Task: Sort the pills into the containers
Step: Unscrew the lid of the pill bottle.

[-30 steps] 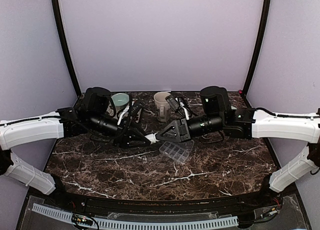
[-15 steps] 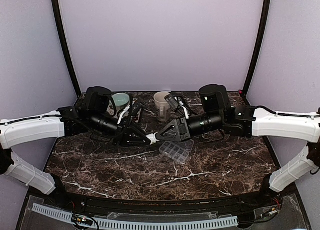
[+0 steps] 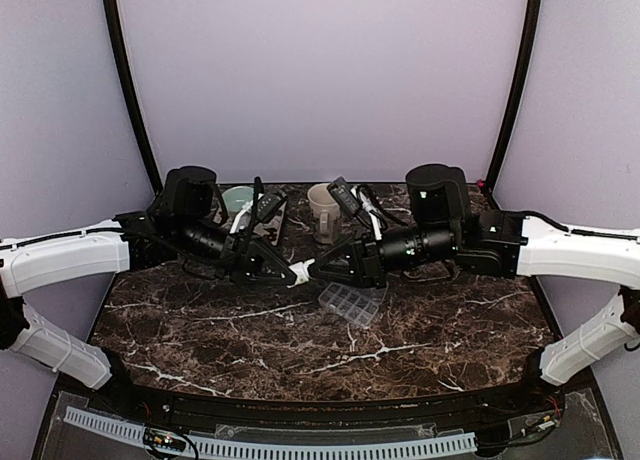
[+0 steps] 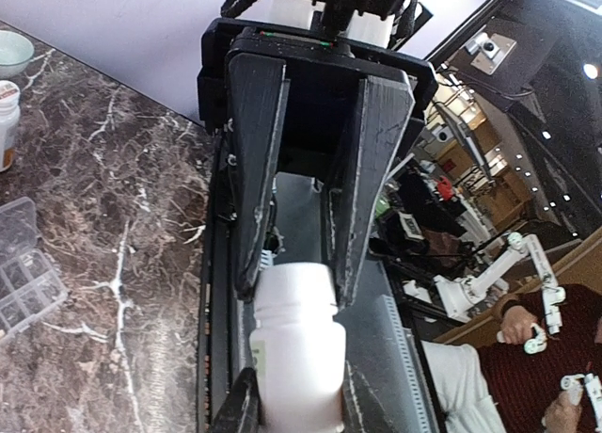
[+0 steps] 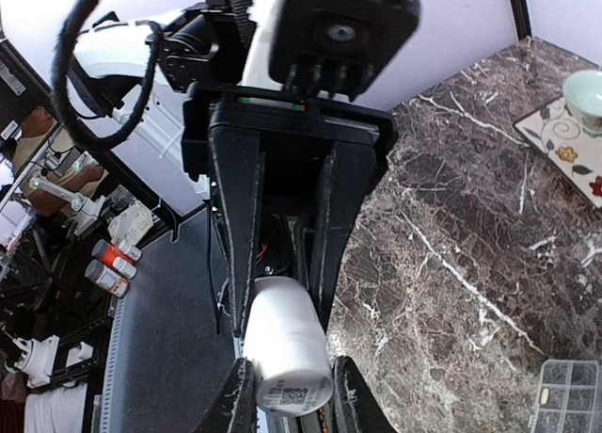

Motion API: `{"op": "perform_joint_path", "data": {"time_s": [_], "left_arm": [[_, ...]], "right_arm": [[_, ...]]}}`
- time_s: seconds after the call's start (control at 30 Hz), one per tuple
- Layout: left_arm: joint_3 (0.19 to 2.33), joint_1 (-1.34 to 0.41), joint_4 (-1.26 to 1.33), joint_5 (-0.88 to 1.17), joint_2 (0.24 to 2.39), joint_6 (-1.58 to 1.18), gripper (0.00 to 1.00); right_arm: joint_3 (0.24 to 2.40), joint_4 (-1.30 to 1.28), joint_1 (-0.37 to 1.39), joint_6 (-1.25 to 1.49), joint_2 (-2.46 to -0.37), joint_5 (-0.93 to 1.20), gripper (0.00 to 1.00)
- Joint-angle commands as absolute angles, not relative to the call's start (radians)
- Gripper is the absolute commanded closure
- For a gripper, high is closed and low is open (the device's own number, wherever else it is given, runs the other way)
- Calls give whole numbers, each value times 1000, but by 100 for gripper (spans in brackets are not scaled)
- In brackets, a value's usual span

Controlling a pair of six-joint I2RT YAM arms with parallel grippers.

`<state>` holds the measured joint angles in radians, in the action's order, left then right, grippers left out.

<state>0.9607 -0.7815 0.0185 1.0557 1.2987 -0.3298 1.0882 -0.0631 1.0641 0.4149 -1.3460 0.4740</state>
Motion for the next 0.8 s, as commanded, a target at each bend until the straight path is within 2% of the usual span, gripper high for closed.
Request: {"op": "perform_joint_path", "data": {"time_s": [0.0, 0.23, 0.37, 0.5, 0.77], "left_arm": [[1004, -798, 288, 1203, 1291, -493, 100], [1005, -797, 352, 1237, 1282, -569, 100], [1012, -796, 271, 1194, 1282, -498, 100], [1027, -798, 151, 1098, 1280, -383, 100], [1012, -798, 69, 928, 1266, -246, 100]], "right_arm": [[1104, -26, 1127, 242, -1365, 387, 100], [1096, -15, 1140, 188, -1371, 359, 100], [1102, -5, 1140, 221, -1365, 341, 68], [1084, 48, 1127, 286, -1333, 343, 47], [1045, 109, 1097, 430, -1273, 352, 42]]}}
